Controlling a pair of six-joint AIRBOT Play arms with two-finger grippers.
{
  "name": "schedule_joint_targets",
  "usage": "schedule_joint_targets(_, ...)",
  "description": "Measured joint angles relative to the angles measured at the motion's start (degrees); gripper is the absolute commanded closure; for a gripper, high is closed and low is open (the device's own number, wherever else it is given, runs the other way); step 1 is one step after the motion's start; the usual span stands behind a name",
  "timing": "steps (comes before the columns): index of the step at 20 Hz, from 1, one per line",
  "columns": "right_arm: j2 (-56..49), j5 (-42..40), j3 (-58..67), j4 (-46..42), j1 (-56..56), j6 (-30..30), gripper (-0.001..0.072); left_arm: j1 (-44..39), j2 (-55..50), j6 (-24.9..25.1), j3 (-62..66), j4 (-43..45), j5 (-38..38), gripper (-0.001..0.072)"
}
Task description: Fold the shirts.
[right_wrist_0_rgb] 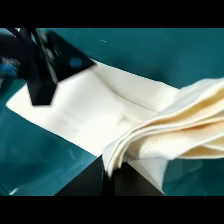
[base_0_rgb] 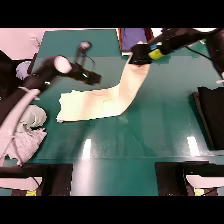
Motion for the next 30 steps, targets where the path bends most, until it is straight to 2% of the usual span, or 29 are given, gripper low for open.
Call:
schedule_joint_targets(3, -5.2, -4.3, 3.5, 1.9, 5.9, 0.8, 0.069, 7.0, 8.6, 0.0, 0.5, 5.9, -1.9, 0.0674)
schedule_joint_targets(10, -18.9, -24.1, 4.0, 7.9, 19.3, 0.2, 0.0686, 17.4, 22.0, 0.2, 0.8, 12.0, -4.0, 0.0673)
schedule_joint_targets(11, -21.3, -25.9, 4.8, 8.4, 20.9, -0.7, 0.059, 18.0, 22.7, 0.2, 0.7, 12.1, -4.6, 0.0673)
schedule_joint_targets(12, -23.5, -27.5, 5.5, 9.3, 22.1, -1.8, 0.0353, 18.4, 23.3, 0.2, 0.7, 12.5, -5.2, 0.0673)
schedule_joint_targets(13, -25.2, -28.8, 6.0, 10.7, 23.0, -3.2, 0.0214, 18.8, 23.7, 0.2, 0.7, 12.8, -5.7, 0.0674)
schedule_joint_targets(16, -27.0, -30.7, 5.5, 14.4, 23.4, -6.8, 0.0201, 19.2, 24.3, 0.2, 0.7, 12.9, -7.4, 0.0673)
schedule_joint_targets(19, -23.6, -28.8, 0.7, 13.3, 19.7, -7.4, 0.0202, 19.4, 24.6, 0.2, 0.7, 13.1, -8.8, 0.0673)
schedule_joint_targets(22, -17.6, -22.8, -7.6, 5.3, 13.6, -3.8, 0.0198, 19.5, 24.7, 0.2, 0.7, 13.1, -9.9, 0.0674)
schedule_joint_targets(24, -13.9, -18.0, -13.4, -0.1, 9.2, -0.9, 0.0076, 19.5, 24.7, 0.2, 0.7, 12.3, -10.3, 0.0673)
schedule_joint_targets(27, -10.9, -14.2, -20.6, -2.3, 4.0, 1.3, 0.0076, 19.5, 24.7, 0.2, 0.6, 10.4, -10.5, 0.0674)
schedule_joint_targets(30, -10.9, -15.4, -25.0, -0.1, 2.0, 2.2, 0.0077, 19.5, 24.7, 0.2, 0.6, 9.2, -10.5, 0.0673)
